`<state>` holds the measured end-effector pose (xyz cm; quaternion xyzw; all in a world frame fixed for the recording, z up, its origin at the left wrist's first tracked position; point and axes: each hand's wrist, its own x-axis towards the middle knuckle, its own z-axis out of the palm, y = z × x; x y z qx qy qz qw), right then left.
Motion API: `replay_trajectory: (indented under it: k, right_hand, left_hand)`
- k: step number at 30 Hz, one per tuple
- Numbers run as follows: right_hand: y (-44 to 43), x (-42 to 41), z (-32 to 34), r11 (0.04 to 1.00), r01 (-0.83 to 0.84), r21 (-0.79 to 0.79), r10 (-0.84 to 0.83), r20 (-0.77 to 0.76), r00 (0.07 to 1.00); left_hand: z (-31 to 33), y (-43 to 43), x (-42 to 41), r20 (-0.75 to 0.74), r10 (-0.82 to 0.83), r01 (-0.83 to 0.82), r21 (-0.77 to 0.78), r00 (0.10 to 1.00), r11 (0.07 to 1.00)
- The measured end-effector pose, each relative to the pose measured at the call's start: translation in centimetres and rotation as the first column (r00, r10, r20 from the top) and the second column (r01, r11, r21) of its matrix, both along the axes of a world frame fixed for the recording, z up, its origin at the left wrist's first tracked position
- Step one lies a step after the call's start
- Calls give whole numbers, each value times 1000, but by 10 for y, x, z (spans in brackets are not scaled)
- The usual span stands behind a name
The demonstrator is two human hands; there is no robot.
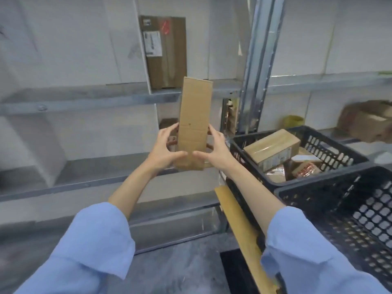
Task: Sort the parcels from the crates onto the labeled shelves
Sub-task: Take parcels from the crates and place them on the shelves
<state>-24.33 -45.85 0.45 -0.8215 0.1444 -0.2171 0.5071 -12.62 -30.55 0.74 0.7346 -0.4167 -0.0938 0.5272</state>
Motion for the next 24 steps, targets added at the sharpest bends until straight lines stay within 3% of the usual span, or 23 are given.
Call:
replay_trajectory:
  k: [8, 13, 16, 20, 24]
  right_hand:
    - [81, 86, -6, 983, -160, 95, 149, 114, 982]
    - [123, 118, -5, 950, -269, 157, 251, 125, 960]
    - [147, 130, 0, 944, -312, 104, 300, 116, 947]
    - [169, 144, 4, 940, -338, 49, 329, 131, 935]
    - [187, 154, 6, 932, -350, 92, 342, 88, 936]
  left_hand:
    - [0, 102, 54, -110, 154, -161, -65, 982, 985]
    - [1, 153, 79, -62, 217, -220, -43, 974, 975]
    - [-1, 177, 86, -56, 233, -234, -2, 971, 972]
    - [1, 207, 94, -68, 218, -222, -56, 974, 973]
    - [4, 235, 99, -35, 289, -290, -59, 957, 955]
